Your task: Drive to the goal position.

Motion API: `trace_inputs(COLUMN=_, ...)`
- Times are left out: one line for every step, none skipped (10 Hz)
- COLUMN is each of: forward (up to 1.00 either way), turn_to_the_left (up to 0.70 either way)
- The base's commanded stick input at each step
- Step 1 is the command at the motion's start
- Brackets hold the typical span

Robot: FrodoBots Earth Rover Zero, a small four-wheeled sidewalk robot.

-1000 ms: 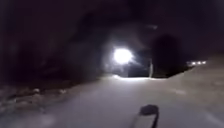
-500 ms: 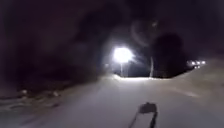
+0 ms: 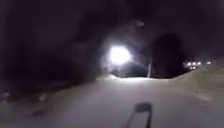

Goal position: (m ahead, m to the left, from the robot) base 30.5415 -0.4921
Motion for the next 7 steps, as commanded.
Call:
trace_inputs(forward=1.0, turn_to_the_left=-0.03)
trace_inputs(forward=1.0, turn_to_the_left=-0.05)
trace_inputs(forward=1.0, turn_to_the_left=-0.06)
trace_inputs(forward=1.0, turn_to_the_left=-0.09)
trace_inputs(forward=1.0, turn_to_the_left=-0.11)
trace_inputs(forward=1.0, turn_to_the_left=-0.11)
trace_inputs(forward=1.0, turn_to_the_left=-0.1)
